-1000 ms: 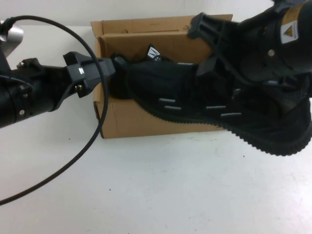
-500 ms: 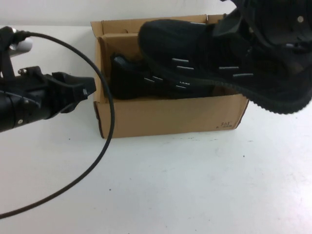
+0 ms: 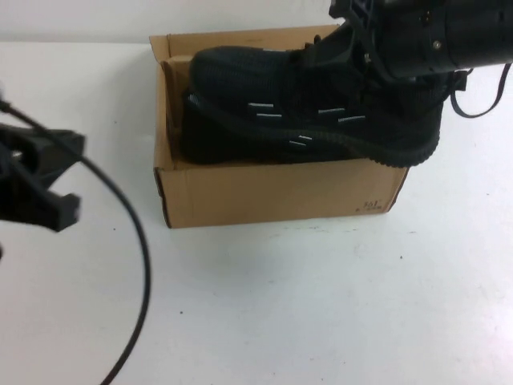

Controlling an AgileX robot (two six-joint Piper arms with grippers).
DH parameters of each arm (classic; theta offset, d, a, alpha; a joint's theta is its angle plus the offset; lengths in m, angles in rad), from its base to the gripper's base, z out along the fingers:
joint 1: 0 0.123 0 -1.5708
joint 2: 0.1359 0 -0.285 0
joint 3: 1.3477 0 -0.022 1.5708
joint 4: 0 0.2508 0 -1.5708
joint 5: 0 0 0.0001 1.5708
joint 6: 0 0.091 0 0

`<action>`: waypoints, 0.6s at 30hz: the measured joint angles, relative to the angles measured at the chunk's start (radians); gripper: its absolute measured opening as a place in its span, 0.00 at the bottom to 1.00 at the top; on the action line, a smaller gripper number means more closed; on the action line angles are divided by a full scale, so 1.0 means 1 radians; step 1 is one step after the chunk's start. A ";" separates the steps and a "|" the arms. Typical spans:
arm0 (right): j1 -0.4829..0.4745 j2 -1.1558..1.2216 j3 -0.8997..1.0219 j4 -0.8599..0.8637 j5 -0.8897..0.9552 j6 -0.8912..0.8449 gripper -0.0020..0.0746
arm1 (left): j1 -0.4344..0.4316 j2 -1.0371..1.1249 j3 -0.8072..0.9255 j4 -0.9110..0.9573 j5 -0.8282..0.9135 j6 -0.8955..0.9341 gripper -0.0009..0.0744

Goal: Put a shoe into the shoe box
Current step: Place the shoe in the shoe box

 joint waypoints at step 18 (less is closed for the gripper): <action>-0.009 0.250 -0.241 0.040 0.073 -0.176 0.03 | 0.000 -0.249 0.000 0.595 0.288 -0.815 0.01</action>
